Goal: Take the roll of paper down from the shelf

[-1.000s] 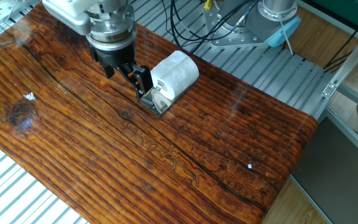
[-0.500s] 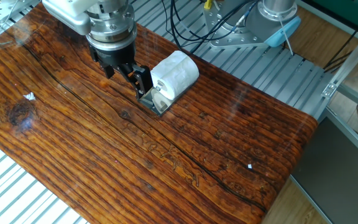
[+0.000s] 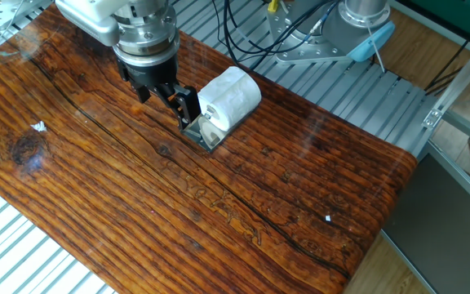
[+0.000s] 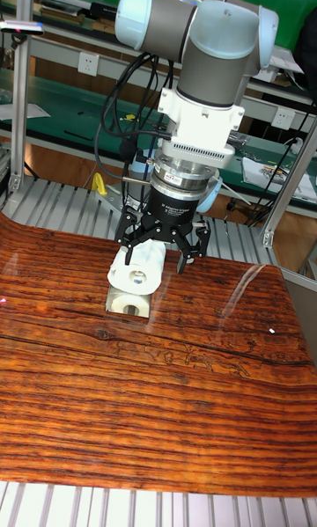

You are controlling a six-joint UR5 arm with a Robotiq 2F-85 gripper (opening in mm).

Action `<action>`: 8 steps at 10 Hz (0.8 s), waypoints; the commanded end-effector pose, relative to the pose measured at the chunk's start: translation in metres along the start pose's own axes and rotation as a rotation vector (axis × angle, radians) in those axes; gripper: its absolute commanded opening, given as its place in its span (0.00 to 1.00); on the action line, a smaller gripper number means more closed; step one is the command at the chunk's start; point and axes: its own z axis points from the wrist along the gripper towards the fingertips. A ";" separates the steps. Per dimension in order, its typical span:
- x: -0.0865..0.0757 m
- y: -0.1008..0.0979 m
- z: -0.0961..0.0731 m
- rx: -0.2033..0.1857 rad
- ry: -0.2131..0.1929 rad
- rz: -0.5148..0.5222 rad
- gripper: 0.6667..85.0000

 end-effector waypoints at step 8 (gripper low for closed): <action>-0.001 0.033 0.000 -0.115 0.007 0.248 0.00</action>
